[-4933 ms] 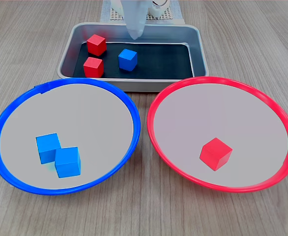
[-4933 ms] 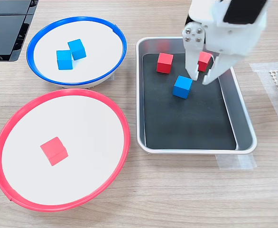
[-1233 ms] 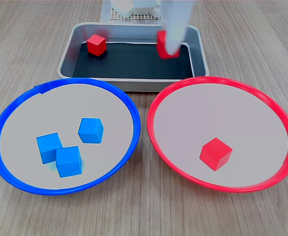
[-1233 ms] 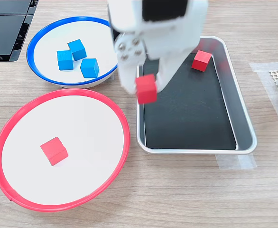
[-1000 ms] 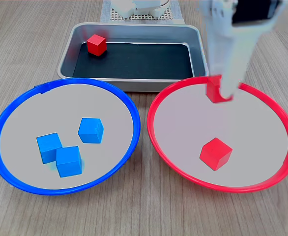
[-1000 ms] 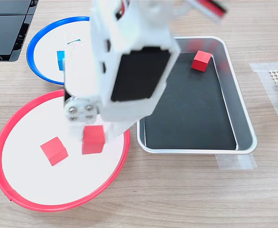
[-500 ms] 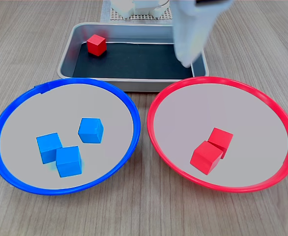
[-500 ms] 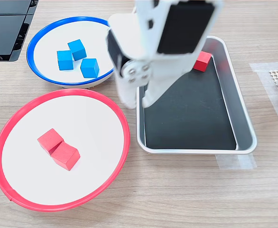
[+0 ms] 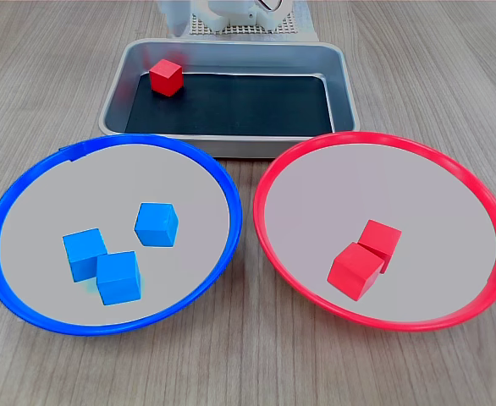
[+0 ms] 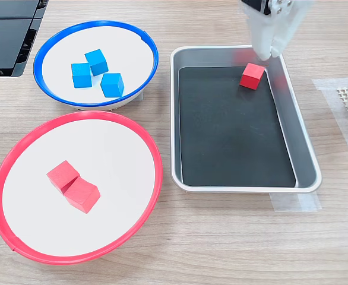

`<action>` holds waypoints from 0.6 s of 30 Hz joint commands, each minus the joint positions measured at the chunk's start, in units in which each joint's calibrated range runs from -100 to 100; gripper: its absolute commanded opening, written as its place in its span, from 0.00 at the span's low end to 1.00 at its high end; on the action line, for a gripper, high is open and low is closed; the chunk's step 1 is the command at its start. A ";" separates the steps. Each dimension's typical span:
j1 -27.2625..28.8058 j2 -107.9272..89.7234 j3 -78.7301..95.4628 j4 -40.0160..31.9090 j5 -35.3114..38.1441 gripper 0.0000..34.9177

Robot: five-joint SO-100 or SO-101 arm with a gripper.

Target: Move six blocks from tray to matching dishes

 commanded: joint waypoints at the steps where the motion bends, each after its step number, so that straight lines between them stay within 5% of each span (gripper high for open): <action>1: 4.45 -1.50 0.71 -1.54 6.84 0.20; 6: 5.30 -2.01 4.62 -8.56 13.24 0.34; 18: 5.48 -2.35 14.91 -19.95 18.32 0.35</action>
